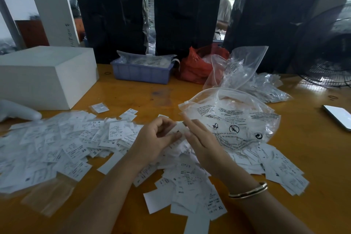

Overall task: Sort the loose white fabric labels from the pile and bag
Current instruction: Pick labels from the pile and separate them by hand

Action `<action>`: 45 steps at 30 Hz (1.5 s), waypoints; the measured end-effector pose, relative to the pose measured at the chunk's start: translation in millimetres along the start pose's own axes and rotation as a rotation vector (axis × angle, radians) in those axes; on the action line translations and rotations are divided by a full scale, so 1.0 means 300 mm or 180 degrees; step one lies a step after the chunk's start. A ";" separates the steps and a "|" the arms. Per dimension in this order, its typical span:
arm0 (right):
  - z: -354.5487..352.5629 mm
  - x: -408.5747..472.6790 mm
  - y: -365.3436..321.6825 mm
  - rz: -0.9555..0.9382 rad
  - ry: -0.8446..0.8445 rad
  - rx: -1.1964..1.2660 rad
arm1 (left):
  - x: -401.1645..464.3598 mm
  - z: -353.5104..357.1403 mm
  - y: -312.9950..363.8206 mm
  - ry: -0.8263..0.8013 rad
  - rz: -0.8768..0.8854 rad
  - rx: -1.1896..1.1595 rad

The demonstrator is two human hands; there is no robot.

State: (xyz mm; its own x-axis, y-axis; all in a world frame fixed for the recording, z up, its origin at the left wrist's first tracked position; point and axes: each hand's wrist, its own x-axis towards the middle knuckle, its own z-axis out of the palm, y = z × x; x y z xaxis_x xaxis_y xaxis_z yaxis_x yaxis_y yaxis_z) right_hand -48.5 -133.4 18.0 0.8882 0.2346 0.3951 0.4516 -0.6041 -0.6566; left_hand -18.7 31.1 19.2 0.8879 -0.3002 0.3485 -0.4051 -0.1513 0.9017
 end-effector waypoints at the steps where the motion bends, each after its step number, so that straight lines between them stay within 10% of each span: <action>1: 0.004 -0.001 -0.001 -0.0017 -0.0102 -0.0039 | 0.000 -0.001 -0.003 0.0027 -0.0010 -0.0054; 6: 0.021 -0.008 0.000 0.0003 -0.0363 0.0050 | -0.001 -0.006 -0.007 0.0115 -0.0058 0.0091; 14: -0.189 0.138 0.108 0.0282 0.1648 -0.0865 | 0.023 -0.128 -0.029 0.2037 -0.0127 0.1696; 21: -0.305 0.209 0.332 0.1995 -0.0526 -0.2583 | 0.011 -0.199 -0.108 0.2138 -0.0852 0.3254; 30: -0.272 0.196 0.316 0.1658 0.0268 -0.2771 | 0.016 -0.150 -0.075 0.1803 0.0242 0.3268; 40: -0.296 0.179 0.184 0.0984 0.1517 -0.0959 | 0.002 -0.026 -0.020 0.0530 0.0580 0.1871; 45: -0.176 0.129 0.010 0.0880 0.0802 0.1464 | 0.004 -0.023 0.001 0.0111 -0.0260 0.0425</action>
State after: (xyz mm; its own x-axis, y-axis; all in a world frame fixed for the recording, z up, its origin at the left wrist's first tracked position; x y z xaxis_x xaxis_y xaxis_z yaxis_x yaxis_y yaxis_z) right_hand -17.3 -166.5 65.2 0.9561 -0.1064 0.2731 0.2466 -0.2117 -0.9457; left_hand -16.4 37.2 21.5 0.9253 -0.2491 0.2861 -0.3544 -0.2985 0.8862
